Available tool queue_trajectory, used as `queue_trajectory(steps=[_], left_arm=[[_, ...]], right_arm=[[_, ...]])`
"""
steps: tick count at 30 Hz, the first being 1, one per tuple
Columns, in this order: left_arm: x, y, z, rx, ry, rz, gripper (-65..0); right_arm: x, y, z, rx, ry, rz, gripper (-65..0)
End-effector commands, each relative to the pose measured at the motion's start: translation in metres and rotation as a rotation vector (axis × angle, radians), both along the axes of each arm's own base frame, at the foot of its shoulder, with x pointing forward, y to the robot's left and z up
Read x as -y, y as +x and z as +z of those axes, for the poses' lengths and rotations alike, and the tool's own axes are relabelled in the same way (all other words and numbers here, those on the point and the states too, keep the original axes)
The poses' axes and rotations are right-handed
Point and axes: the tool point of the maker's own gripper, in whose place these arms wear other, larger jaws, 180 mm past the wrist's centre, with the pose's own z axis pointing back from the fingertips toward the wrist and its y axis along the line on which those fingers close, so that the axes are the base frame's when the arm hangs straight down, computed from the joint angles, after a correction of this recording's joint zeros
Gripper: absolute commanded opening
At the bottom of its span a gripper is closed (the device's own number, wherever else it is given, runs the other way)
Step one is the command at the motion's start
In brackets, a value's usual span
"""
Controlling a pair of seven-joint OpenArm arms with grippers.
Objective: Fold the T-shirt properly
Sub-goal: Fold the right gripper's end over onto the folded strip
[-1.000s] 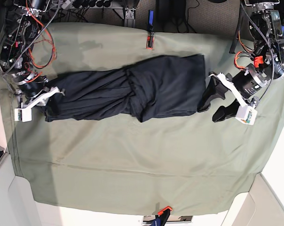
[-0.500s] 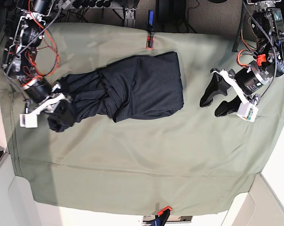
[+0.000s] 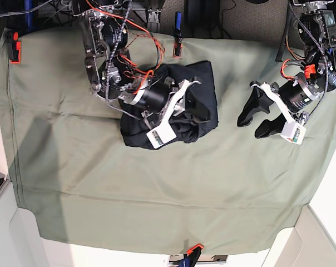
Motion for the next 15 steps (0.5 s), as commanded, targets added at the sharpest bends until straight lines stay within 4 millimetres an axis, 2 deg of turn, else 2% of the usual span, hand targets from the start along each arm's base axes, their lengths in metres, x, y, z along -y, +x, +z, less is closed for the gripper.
queue_trajectory(steps=[1, 3, 4, 6, 7, 8, 15], left_arm=[[0.001, 0.004, 0.015, 0.053, -0.012, -0.014, -23.8], [0.002, 0.004, 0.017, 0.055, -0.022, -0.016, -23.8], [0.002, 0.004, 0.017, 0.056, -0.026, -0.017, -23.8], [0.003, 0.004, 0.017, 0.056, -0.028, -0.017, -23.8], [0.003, 0.004, 0.017, 0.056, -0.028, -0.017, -23.8], [0.003, 0.004, 0.017, 0.055, -0.028, -0.017, -23.8], [0.003, 0.004, 0.016, 0.05, -0.026, -0.019, -23.8]], right_arm=[[-0.01, 0.002, 0.019, 0.061, 0.035, 0.021, -65.0], [-0.018, -0.005, 0.013, 0.075, -0.011, 0.053, -65.0], [-0.021, -0.007, 0.012, 0.081, -0.026, 0.065, -57.1], [-0.028, -0.013, 0.011, 0.085, -0.034, 0.09, -36.9], [-0.032, -0.017, 0.012, 0.087, -0.033, 0.105, -29.9], [-0.036, -0.021, 0.013, 0.091, -0.032, 0.123, -26.7], [-0.076, -0.067, 0.021, 0.144, -0.025, 0.318, -26.5]])
